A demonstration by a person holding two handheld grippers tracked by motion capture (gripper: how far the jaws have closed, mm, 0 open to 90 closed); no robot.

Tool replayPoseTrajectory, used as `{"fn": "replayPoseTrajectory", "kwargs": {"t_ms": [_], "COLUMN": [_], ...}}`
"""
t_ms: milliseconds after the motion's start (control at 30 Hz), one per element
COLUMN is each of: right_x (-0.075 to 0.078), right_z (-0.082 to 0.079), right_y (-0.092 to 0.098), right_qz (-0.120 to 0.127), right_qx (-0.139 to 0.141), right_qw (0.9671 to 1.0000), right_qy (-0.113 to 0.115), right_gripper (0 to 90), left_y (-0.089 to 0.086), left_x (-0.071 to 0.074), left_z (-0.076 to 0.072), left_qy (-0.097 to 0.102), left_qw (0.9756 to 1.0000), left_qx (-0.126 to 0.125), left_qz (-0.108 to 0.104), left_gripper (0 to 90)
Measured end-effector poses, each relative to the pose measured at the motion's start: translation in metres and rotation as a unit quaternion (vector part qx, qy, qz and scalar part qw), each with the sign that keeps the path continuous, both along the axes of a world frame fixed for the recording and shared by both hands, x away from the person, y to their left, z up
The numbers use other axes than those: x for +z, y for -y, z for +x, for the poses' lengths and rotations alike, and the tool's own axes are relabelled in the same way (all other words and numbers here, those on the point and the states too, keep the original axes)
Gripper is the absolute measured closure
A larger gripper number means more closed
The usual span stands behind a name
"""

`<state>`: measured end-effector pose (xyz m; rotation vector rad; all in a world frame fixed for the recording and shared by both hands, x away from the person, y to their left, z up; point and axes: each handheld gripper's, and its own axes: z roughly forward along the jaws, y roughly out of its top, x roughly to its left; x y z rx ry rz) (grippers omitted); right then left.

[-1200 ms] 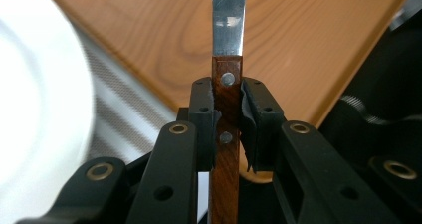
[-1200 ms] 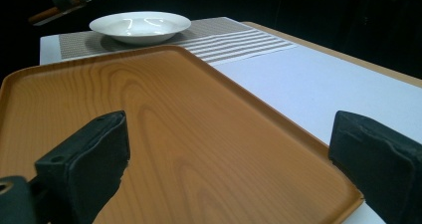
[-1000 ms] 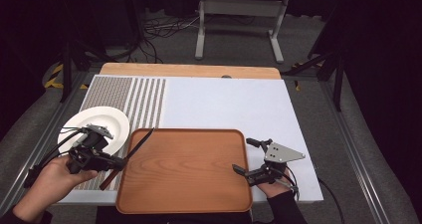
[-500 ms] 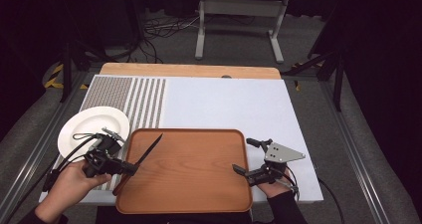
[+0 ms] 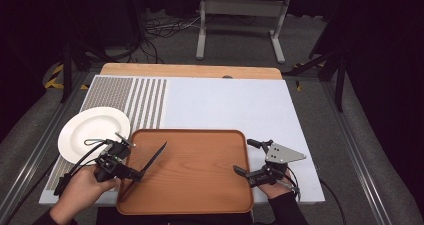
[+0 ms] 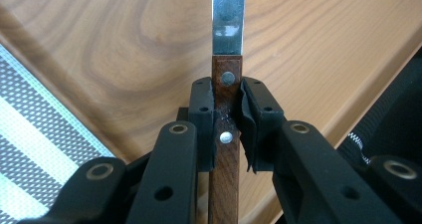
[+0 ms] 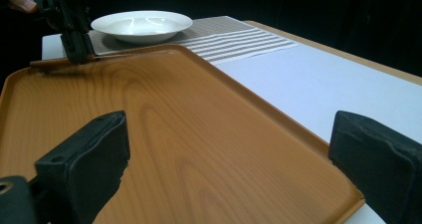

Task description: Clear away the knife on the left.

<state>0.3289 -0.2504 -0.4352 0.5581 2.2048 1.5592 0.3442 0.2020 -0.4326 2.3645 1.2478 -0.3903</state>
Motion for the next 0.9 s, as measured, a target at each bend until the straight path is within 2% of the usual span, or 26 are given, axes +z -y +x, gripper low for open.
{"fn": "replayPoseTrajectory", "kwargs": {"t_ms": [200,267,300,367,633,800,833,900], "right_x": [0.0,0.0,0.0,0.0,0.0,0.0,0.0,0.0], "right_z": [0.0,0.0,0.0,0.0,0.0,0.0,0.0,0.0], "right_y": [0.0,0.0,0.0,0.0,0.0,0.001,0.001,0.001], "right_qz": [0.0,0.0,0.0,0.0,0.0,0.001,0.001,0.001], "right_qx": [0.001,0.001,0.001,0.002,0.002,0.002,0.002,0.002], "right_qw": [1.0,1.0,1.0,1.0,1.0,1.0,1.0,1.0], "right_qy": [-0.001,-0.001,-0.001,-0.001,-0.001,-0.001,-0.002,-0.002], "right_gripper": [3.8,3.8,3.8,3.8,3.8,3.8,3.8,3.8], "left_y": [0.003,0.003,0.004,0.005,0.008,0.01,0.01,0.011], "left_x": [-0.003,-0.004,-0.004,-0.005,-0.008,-0.01,-0.01,-0.01], "left_z": [0.001,0.002,0.002,0.002,0.002,0.002,0.003,0.002], "left_qy": [-0.01,-0.006,-0.013,-0.016,-0.021,-0.017,-0.012,-0.019], "left_qw": [0.9999,0.9999,0.9999,0.9998,0.9995,0.9993,0.9991,0.9992], "left_qx": [0.001,-0.001,-0.001,0.0,-0.005,-0.005,-0.008,-0.007], "left_qz": [0.007,0.014,0.01,0.012,0.023,0.032,0.039,0.034], "left_gripper": [77.7,77.6,77.6,77.6,77.6,77.5,77.5,77.5]}}
